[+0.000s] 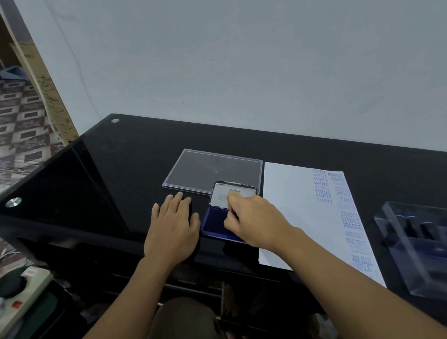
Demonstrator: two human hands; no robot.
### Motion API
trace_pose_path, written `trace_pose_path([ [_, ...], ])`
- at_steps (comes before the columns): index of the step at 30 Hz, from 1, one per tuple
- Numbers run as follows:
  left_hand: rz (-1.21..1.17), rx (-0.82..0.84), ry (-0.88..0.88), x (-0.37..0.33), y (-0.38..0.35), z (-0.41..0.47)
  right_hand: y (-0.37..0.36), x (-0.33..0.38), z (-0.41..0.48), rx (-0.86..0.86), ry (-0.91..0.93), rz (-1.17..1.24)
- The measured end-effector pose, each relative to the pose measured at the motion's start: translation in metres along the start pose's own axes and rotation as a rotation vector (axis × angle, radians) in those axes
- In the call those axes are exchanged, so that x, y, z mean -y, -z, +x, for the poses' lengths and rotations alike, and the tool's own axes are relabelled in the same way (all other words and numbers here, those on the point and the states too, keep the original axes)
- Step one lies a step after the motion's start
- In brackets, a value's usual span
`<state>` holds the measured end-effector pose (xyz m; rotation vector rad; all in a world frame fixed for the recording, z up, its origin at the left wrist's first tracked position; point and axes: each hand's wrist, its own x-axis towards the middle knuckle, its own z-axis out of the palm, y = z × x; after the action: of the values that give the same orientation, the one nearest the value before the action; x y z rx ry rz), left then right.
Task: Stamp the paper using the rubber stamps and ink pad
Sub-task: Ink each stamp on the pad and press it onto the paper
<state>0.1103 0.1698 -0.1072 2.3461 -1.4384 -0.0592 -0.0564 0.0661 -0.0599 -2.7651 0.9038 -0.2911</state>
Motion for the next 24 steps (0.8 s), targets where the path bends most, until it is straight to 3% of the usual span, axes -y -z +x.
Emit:
trace_pose_path([
  [24,-0.015,-0.008,0.01,-0.0016,0.0002,-0.0019,0.0,0.0008,-0.001,0.019,-0.012,0.024],
])
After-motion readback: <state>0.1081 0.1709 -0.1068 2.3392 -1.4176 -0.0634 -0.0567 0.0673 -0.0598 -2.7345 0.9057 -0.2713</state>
